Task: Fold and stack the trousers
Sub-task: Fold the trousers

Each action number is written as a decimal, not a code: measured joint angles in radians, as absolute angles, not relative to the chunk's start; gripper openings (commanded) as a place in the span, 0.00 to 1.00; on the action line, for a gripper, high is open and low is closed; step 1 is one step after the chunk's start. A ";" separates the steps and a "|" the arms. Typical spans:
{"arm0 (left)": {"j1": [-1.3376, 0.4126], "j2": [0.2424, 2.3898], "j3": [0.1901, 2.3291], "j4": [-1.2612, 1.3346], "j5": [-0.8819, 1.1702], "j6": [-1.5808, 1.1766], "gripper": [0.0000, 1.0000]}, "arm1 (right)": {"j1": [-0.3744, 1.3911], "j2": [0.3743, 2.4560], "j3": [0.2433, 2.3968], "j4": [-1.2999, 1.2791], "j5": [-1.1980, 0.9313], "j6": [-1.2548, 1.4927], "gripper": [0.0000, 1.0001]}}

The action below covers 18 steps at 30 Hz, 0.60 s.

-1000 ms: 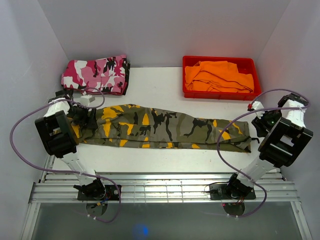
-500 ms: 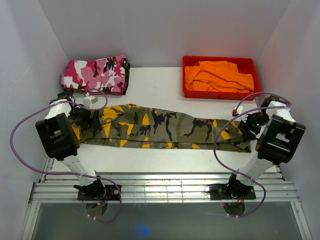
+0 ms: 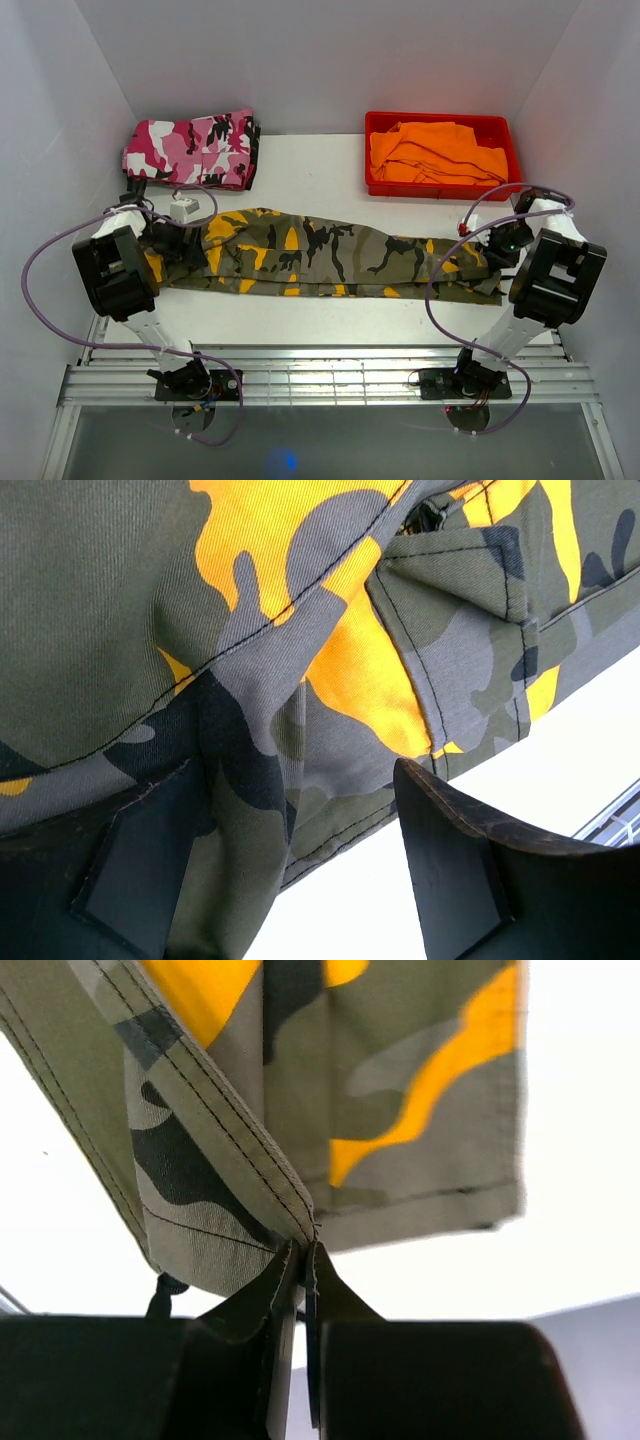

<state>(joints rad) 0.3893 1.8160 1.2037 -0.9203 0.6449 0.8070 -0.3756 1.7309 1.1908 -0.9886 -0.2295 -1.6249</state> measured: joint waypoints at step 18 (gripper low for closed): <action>0.389 1.818 1.187 -0.914 0.688 0.806 0.83 | -0.371 1.743 1.515 -1.164 -0.289 -1.662 0.08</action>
<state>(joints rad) 0.3893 1.8179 1.1866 -0.9142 0.6884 0.8059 -0.3714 1.7432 1.5154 -1.1637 -0.2893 -1.6615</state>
